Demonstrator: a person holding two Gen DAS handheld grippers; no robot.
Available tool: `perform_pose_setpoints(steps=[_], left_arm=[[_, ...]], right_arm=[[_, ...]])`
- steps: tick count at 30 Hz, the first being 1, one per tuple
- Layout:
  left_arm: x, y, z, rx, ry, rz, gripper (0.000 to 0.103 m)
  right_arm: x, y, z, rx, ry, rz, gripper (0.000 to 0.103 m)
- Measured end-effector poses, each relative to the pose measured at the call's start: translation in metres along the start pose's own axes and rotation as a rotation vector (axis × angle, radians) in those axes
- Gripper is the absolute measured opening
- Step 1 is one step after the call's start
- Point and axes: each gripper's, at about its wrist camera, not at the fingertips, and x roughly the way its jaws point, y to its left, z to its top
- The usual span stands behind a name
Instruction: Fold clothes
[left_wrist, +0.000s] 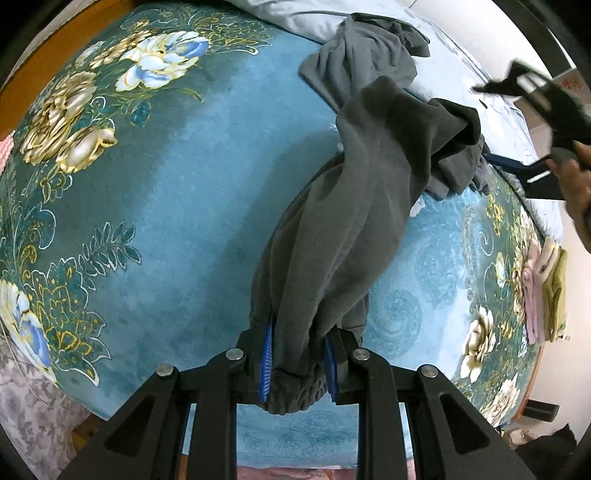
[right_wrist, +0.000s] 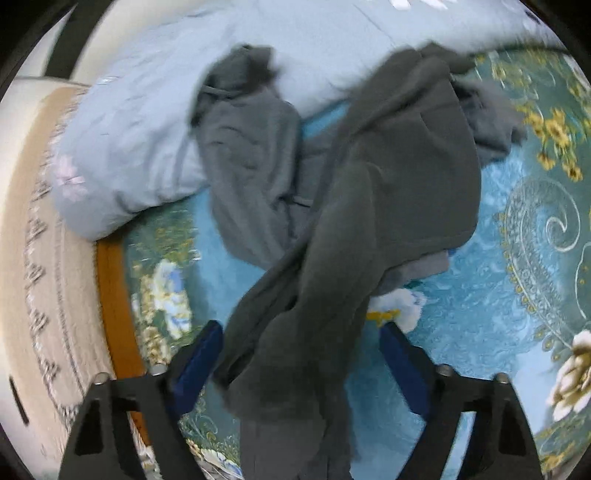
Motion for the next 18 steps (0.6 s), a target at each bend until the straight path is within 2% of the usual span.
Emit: perform_pose_setpoints(steps=[1,3,4,6,9,11,14,18], left_arm=[[0.000,0.000,0.001,0.001,0.001,0.003,0.024],[0.000,0.000,0.002,0.004,0.004,0.008,0.024],[0.001,0.001,0.004,0.011,0.007,0.014,0.024],[0.002,0.000,0.007,0.016,0.008,0.030,0.024],[-0.001,-0.004,0.018,0.058,-0.008,0.094,0.024],[-0.007,-0.014,0.032,0.137,-0.040,0.166,0.022],[-0.021,-0.037,0.060,0.258,-0.117,0.218,0.020],[-0.049,-0.082,0.094,0.442,-0.286,0.287,0.020]], right_arm=[[0.008,-0.003,0.004,0.020,0.016,-0.010,0.074],[0.021,-0.013,0.010,0.075,0.043,0.004,0.049],[0.024,-0.017,0.013,0.096,0.054,0.007,0.042],[0.024,-0.022,0.015,0.114,0.065,0.007,0.017],[0.002,-0.029,0.022,0.096,0.027,0.021,0.012],[-0.020,-0.034,0.028,0.060,-0.003,0.019,0.010],[-0.064,-0.047,0.040,0.048,-0.079,0.044,0.009],[-0.126,-0.062,0.042,0.040,-0.190,0.086,0.009]])
